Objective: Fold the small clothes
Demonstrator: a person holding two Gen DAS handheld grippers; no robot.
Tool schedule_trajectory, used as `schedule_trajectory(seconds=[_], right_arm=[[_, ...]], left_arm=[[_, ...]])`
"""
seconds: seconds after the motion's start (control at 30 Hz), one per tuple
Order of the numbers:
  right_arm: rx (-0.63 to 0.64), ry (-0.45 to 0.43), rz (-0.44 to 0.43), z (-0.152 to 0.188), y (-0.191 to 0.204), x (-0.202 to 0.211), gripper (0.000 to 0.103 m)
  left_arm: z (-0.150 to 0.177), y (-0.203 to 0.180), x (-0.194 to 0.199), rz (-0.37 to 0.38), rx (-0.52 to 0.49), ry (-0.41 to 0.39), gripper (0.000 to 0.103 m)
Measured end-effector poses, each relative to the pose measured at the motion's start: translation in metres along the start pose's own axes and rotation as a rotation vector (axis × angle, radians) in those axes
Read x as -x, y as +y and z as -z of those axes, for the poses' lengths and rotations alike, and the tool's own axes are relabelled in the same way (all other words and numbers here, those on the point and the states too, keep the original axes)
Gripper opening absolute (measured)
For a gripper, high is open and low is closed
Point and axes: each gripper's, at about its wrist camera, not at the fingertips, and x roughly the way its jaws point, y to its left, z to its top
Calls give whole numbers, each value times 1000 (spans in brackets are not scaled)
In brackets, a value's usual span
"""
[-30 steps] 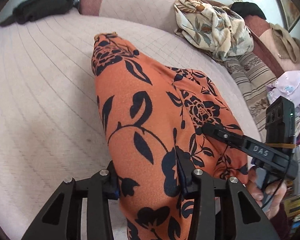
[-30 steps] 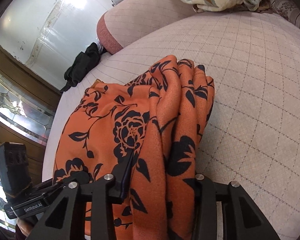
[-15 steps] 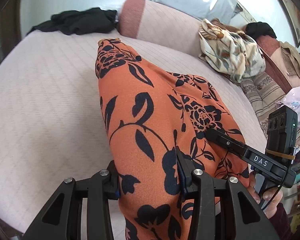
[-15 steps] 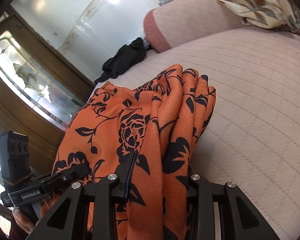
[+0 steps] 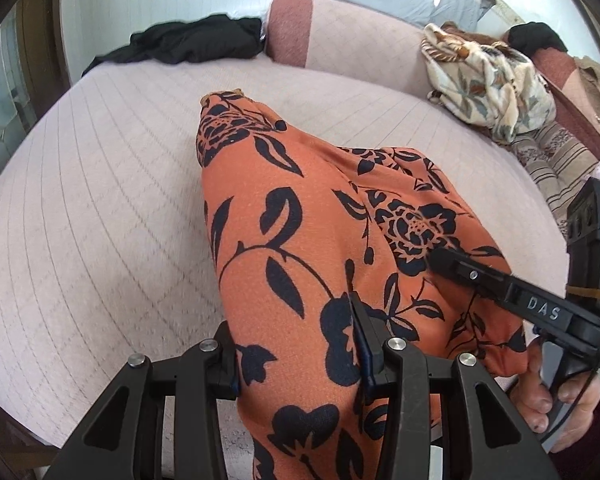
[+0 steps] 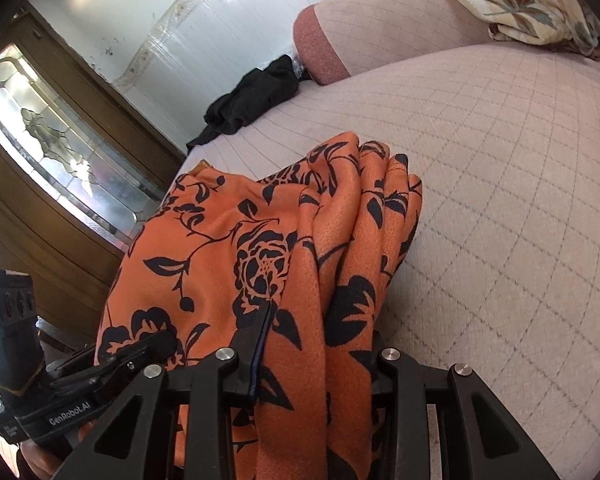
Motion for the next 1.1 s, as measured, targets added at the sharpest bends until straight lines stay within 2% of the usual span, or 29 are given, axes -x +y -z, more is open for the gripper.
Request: schedule_trajectory(seconds=[0.3,0.47,0.5,0.63,0.73,0.83,0.9,1.0,1.03,1.1], right_arm=[[-19,5,41,-9,-7,-5,36],[-38,27,44,-7,-12,0,41],[-44,27,55,-8,-13,1,49],[-43,-14,97,-5,-15,19,52],[-34,-82,145,0,-18,40,52],[-11,-157,193,3,-18,63,52],[9,-215,193,4,-15,80,52],[30,-258,126,7,-8,99,49],[31,-260,103,7,-6,101,42],[41,-252,74,8,2,102,39]], left_arm=[[8,2,0,-17,-34,-35,46],[9,-1,0,-33,-51,-42,51],[9,-1,0,-40,-54,-41,53],[11,-1,2,-64,-67,-41,57],[13,-1,8,-90,-83,-43,60],[18,0,18,-144,-107,-60,62],[21,-1,30,-222,-149,-103,65],[21,2,47,-303,-170,-153,69],[20,5,51,-321,-160,-157,71],[15,13,54,-343,-123,-149,72]])
